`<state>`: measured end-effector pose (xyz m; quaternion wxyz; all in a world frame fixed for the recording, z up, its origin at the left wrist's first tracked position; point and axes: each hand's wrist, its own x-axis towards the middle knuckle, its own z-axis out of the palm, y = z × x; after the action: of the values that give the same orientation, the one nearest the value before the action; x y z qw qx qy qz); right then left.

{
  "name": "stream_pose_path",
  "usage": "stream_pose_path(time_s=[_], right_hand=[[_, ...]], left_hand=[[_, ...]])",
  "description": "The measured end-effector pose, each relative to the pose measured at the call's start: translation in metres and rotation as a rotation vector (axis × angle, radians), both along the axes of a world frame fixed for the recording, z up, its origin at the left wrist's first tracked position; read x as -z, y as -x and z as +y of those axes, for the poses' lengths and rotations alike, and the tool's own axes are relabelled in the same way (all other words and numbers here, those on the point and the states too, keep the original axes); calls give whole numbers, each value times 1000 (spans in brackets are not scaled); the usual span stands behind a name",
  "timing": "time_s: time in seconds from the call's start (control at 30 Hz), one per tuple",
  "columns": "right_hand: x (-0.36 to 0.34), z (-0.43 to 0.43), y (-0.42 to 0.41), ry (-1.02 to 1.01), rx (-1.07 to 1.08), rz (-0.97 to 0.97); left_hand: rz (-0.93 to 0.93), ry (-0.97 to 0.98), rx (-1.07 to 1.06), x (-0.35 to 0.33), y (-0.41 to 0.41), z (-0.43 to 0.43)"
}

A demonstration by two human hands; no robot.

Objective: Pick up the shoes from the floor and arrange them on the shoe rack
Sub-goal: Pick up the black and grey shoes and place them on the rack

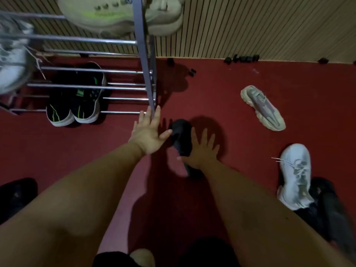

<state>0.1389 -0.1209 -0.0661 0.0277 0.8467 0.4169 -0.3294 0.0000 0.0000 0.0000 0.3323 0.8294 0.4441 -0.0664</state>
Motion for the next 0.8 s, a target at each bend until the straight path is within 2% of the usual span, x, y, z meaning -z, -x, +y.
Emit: stream_pose_path(time_s=[0.23, 0.4, 0.5, 0.6, 0.7, 0.77, 0.8], right_hand=[[57, -4, 7, 151, 52, 52], [66, -18, 4, 159, -19, -43], [59, -19, -1, 168, -10, -3], [36, -16, -8, 85, 146, 293], [-4, -21, -7, -227, 588, 819], [-23, -30, -9, -354, 845, 1205], [-27, -35, -12, -421, 943, 1339]], left_hand=[[24, 24, -82, 38, 13, -3], [24, 94, -174, 49, 17, -15], [18, 172, -273, 46, 16, -21], [-41, 241, -400, 32, 11, -27], [-189, 283, -545, 9, 8, -30], [-320, 329, -674, -8, 4, -31], [-375, 358, -724, -17, 3, -33]])
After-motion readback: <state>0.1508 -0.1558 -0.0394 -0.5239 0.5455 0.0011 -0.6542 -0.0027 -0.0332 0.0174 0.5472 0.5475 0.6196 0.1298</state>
